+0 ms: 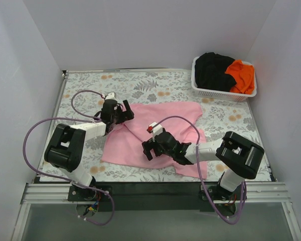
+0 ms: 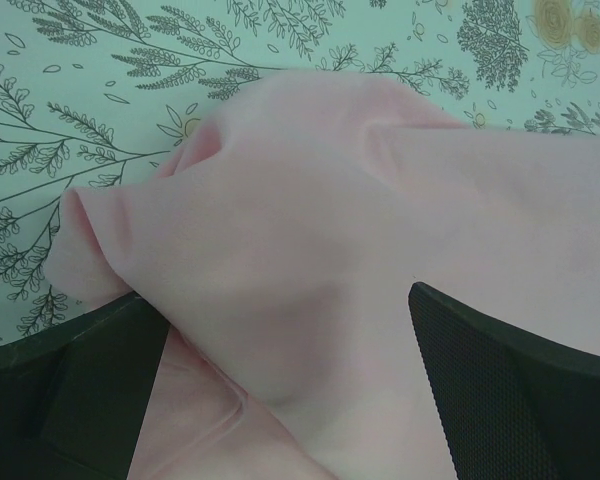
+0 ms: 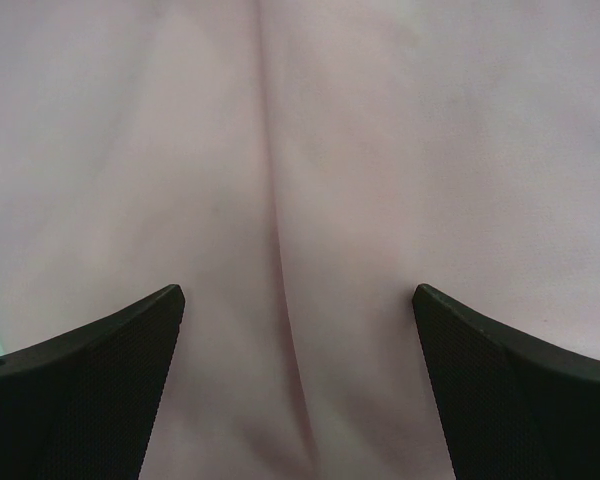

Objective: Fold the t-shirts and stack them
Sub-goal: Flatten the tshirt out

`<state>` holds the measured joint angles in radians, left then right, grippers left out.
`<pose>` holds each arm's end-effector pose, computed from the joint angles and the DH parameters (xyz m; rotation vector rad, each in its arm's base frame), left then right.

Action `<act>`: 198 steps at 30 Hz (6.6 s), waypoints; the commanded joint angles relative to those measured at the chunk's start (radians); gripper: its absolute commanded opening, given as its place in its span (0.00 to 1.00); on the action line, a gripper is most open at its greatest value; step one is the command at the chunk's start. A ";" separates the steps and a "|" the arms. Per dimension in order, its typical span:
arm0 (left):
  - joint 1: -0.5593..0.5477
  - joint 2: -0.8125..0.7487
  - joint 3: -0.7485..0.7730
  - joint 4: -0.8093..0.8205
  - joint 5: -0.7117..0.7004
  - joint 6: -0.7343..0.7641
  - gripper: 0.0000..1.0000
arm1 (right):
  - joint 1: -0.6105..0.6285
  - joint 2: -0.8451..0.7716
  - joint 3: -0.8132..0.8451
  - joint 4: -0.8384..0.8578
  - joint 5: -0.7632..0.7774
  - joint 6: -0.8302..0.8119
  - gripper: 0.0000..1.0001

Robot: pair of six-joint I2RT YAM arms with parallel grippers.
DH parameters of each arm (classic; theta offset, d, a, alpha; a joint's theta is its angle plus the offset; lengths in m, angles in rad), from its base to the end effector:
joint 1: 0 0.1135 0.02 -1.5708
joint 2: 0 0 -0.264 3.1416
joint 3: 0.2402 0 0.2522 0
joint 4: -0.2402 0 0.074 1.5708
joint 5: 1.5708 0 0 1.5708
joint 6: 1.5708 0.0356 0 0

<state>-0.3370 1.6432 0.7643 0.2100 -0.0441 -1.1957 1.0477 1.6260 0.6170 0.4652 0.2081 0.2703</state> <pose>0.3096 -0.1068 0.1585 -1.0037 2.1318 -0.7538 0.1607 0.2640 0.1454 -0.6977 2.0377 0.5650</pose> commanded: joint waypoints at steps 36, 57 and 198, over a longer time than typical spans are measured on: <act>-0.077 -0.508 -0.076 -0.216 0.101 0.025 0.98 | -0.020 -0.366 -0.114 -0.211 0.275 0.118 0.86; -0.321 -0.026 -0.051 0.098 0.125 -0.059 0.98 | -0.446 -0.134 0.108 -0.152 0.088 0.040 0.85; -0.287 -0.312 -0.057 -0.090 -0.046 0.067 0.98 | -0.769 0.468 0.817 -0.390 -0.595 -0.138 0.34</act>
<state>-0.6197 1.3643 0.7002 0.1150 -0.0692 -1.1416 0.2817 2.1159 1.4380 0.0551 -0.3130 0.1303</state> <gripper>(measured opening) 0.982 0.366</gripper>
